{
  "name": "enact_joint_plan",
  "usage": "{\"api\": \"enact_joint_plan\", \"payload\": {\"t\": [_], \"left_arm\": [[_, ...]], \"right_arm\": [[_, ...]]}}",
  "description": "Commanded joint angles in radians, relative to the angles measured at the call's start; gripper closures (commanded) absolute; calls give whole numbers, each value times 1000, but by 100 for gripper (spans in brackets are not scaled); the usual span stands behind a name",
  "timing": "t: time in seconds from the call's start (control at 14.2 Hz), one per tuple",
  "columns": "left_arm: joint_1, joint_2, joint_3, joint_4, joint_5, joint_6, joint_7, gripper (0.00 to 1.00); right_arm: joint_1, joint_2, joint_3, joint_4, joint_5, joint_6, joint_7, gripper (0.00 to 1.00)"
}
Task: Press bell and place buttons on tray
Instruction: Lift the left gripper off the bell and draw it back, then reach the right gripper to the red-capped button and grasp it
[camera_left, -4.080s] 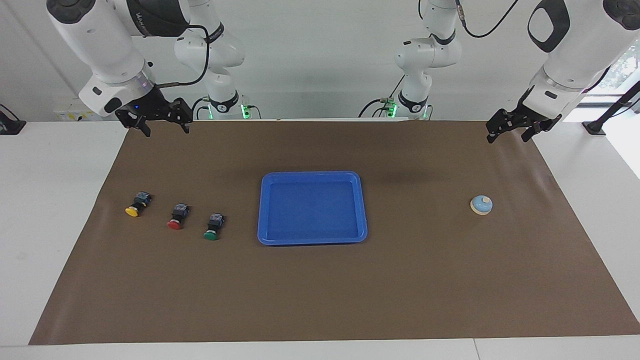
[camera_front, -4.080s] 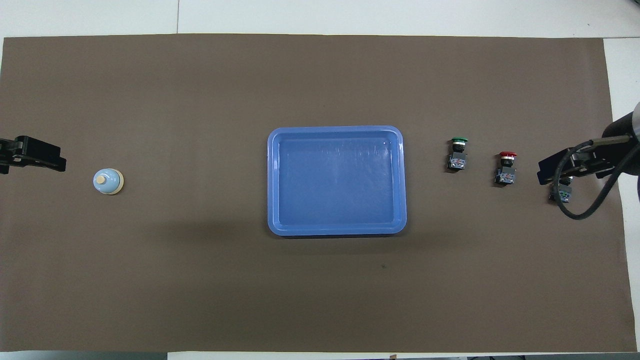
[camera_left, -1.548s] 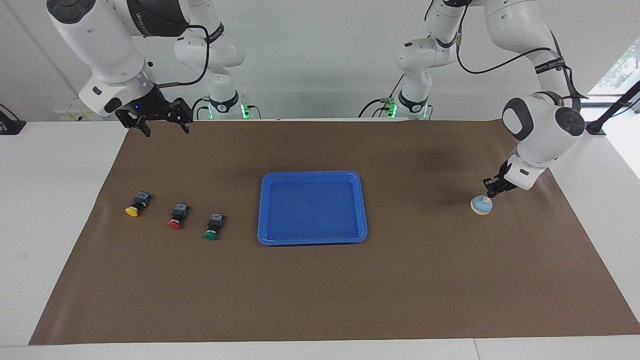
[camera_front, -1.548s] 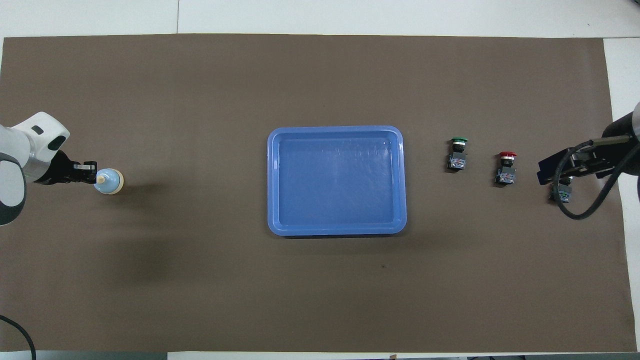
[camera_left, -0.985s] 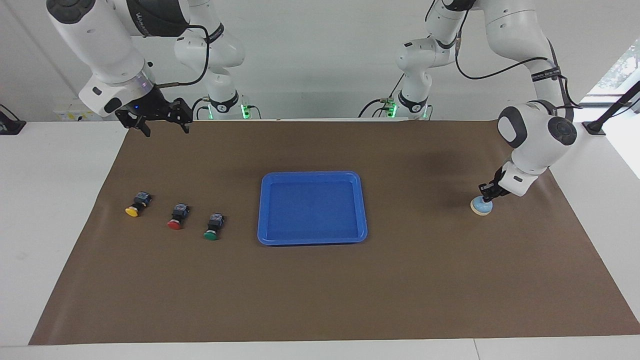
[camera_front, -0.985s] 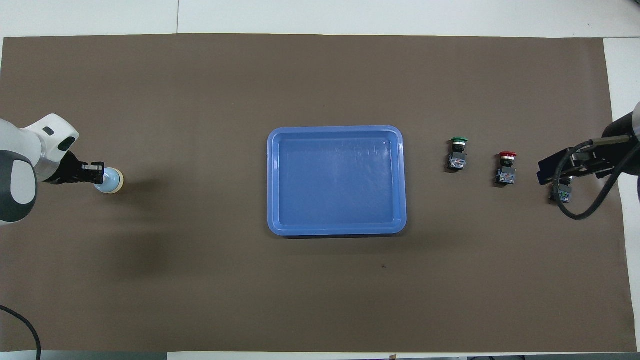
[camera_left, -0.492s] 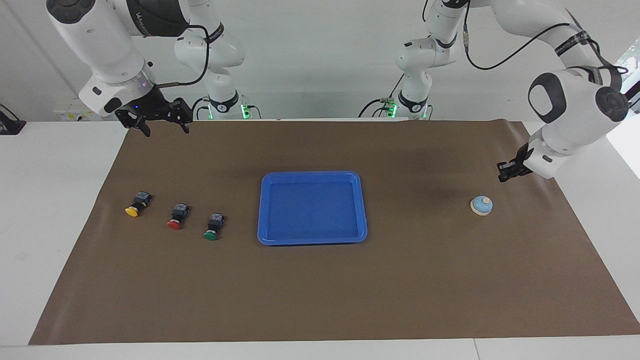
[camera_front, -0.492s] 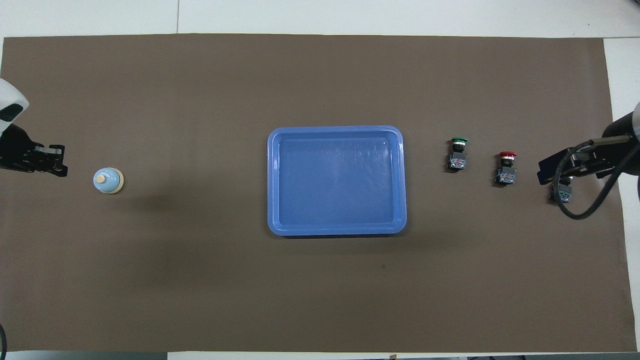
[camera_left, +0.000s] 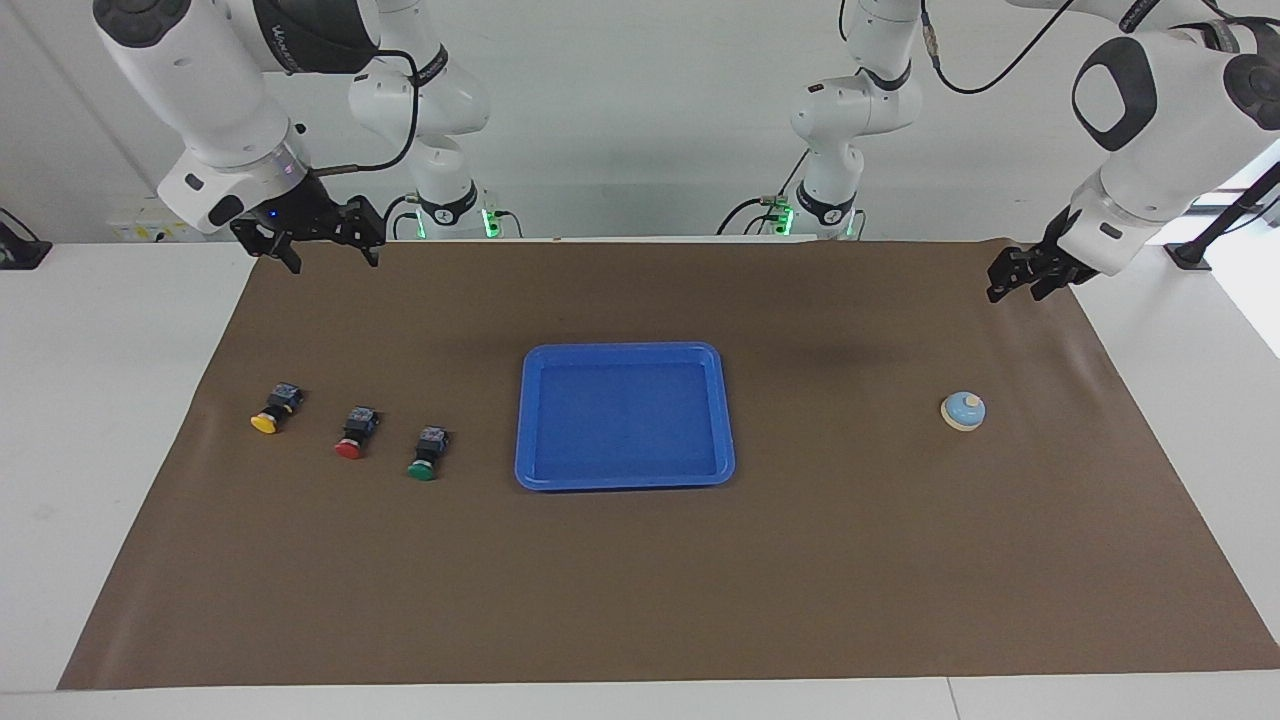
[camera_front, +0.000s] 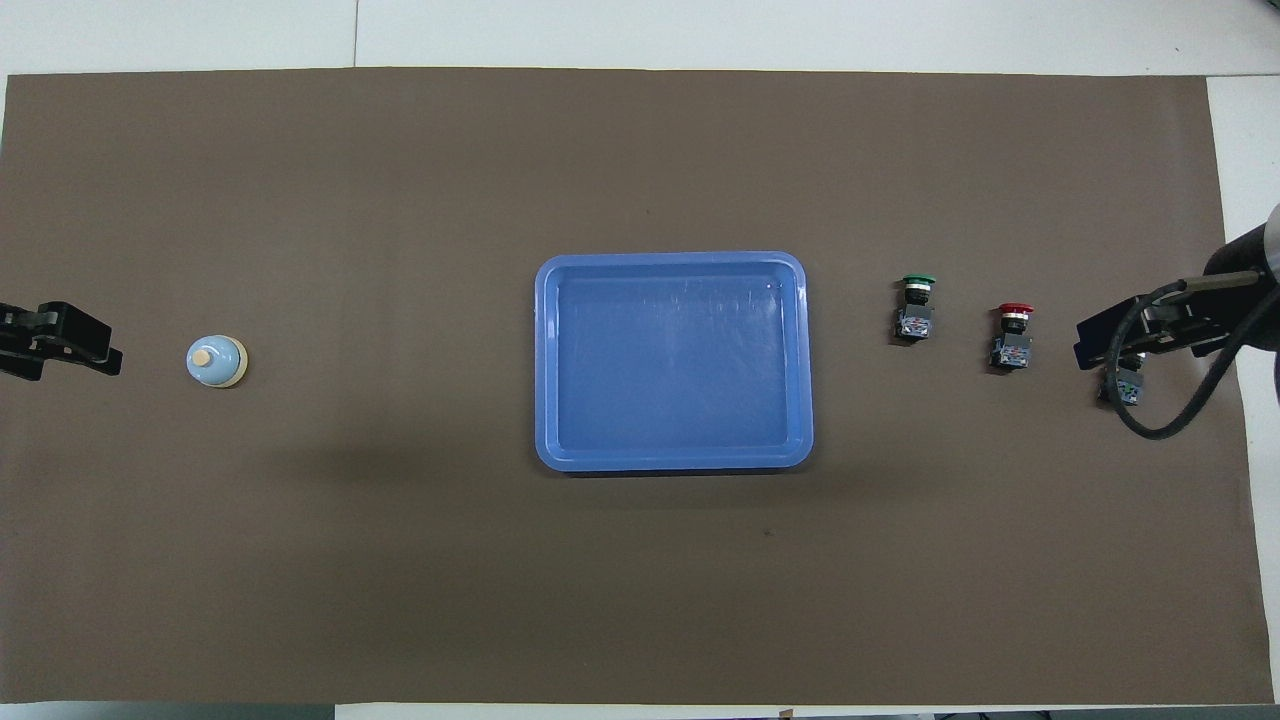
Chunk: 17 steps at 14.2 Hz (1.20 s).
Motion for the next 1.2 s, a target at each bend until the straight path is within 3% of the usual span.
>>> {"api": "enact_joint_plan", "payload": {"t": [0.0,0.7,0.91,1.13], "left_arm": [[-15,-27,7,-31,-2,-30,-12,0],[-34,-4,4,27,-5,-26,-8,0],[-37,-5,4,29,-8,-26,-8,0],[-38,-10,4,21,-8,-26,-9,0]], "right_arm": [[-3,4,0,9,-13,-14,-23,0],[-28,-9,-1,-9,-14,-11,-20,0],[-28,-51,-1,-102,-13,43,-26,0],[-13,-126,2,-304,-13,263,-18,0]]}}
